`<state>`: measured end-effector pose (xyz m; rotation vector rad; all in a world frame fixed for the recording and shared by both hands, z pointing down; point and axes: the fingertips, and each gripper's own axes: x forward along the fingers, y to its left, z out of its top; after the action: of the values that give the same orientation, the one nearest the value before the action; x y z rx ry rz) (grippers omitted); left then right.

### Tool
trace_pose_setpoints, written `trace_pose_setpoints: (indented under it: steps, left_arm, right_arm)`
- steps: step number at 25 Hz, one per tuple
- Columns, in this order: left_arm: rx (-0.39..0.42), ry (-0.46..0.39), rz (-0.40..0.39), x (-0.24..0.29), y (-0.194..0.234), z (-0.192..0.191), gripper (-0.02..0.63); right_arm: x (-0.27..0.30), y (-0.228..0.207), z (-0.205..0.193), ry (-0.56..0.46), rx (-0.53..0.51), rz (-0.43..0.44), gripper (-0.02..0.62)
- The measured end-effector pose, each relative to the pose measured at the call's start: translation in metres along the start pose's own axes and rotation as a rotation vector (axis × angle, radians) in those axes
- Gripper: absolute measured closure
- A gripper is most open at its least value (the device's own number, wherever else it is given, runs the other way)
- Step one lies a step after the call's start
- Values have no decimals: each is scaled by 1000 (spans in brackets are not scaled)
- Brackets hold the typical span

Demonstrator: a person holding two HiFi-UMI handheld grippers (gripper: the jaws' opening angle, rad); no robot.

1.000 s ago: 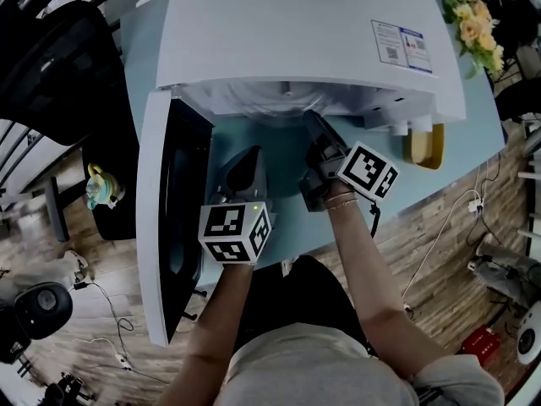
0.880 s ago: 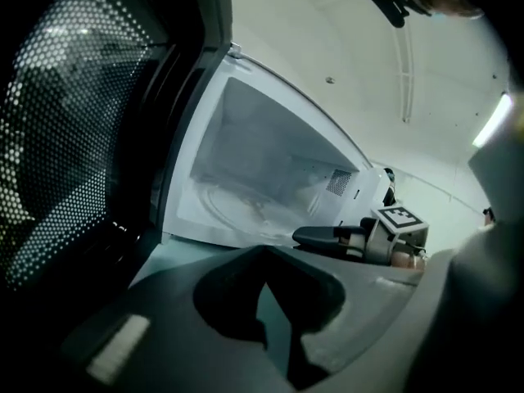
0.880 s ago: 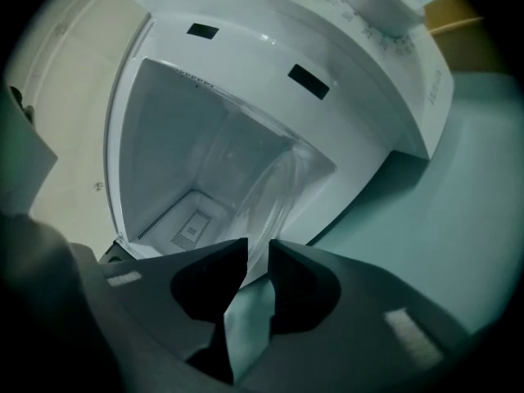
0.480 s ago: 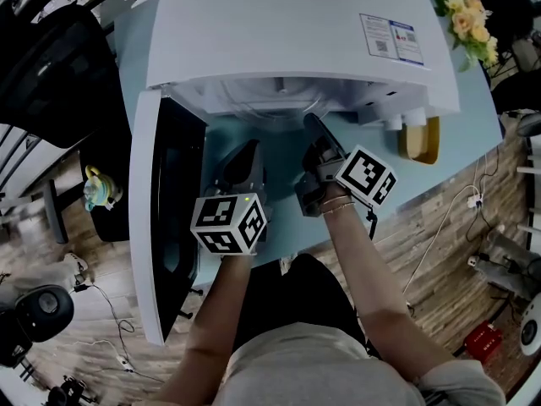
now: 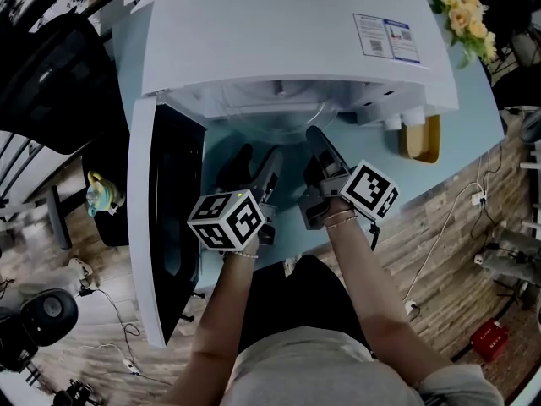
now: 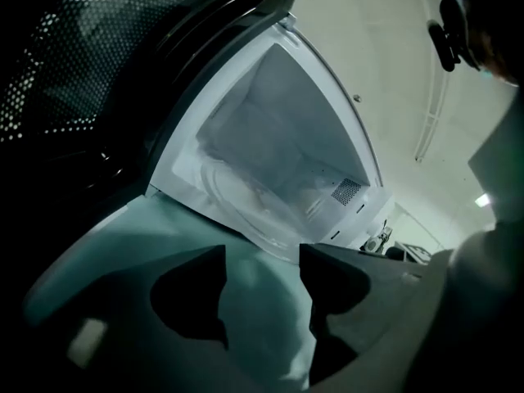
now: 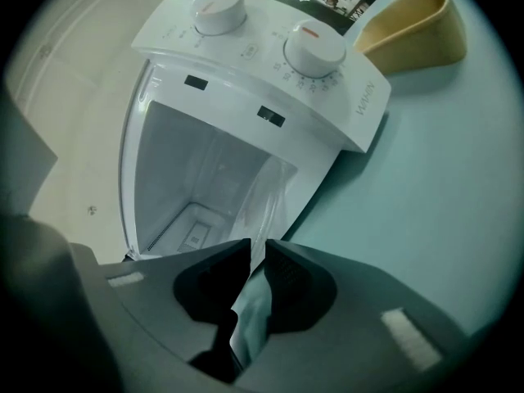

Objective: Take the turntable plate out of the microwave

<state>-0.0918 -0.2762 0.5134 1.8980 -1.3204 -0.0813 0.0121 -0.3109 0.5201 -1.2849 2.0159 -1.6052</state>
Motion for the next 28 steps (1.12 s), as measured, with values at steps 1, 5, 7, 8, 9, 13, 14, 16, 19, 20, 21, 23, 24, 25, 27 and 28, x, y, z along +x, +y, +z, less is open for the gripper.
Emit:
trace_pose_setpoints:
  steps: [1,5,7,8,9,13,14,16,19,20,21,23,24,25,27,28]
  left_arm:
    - [-14,-6,-2,0,0,1,339]
    - [-92,-33,-8,-2,4,6,339]
    - [-112,-39,-6,-2,6,8,339]
    - [-125,-40,-8,-2,6,7,339]
    - [-138,-41,-9,-2,7,7,339]
    - [-153,-53,-8,-3,7,7,339]
    - [-153,-57,-12,-4,7,7,339]
    - [-153,-59,-27,-3,5,7,339]
    - [-154,-63,-34,-2,4,7,339]
    - [-156,-65,-37,-2,4,6,339]
    - [-157,-67,-42,-1,3,6,339]
    - [-160,-65,-47,-1,2,4,339]
    - [-160,-60,-48,-2,2,3,339]
    - [-159,-55,-47,-3,2,3,339]
    - [-161,-49,-41,-5,4,2,341]
    - [-170,-49,-38,-6,4,1,341]
  right_arm:
    - [-2,0,-1,1,6,1,517]
    - [-12,-1,-8,16,28,-1,520]
    - [-18,0,-11,22,40,4,522]
    - [-21,0,-13,23,54,13,523]
    - [-23,1,-14,23,72,28,525]
    - [-34,3,-20,35,111,64,528]
    - [-36,3,-21,40,113,67,528]
    - [-42,2,-23,50,119,72,529]
    - [-49,2,-26,67,121,85,528]
    - [-51,2,-27,74,120,88,528]
    - [-54,2,-28,80,118,93,526]
    - [-58,2,-30,97,112,109,526]
    - [-59,2,-31,104,106,118,526]
    - [-60,2,-31,107,102,126,525]
    - [-61,2,-32,107,106,138,525]
    - [-62,1,-34,109,109,141,523]
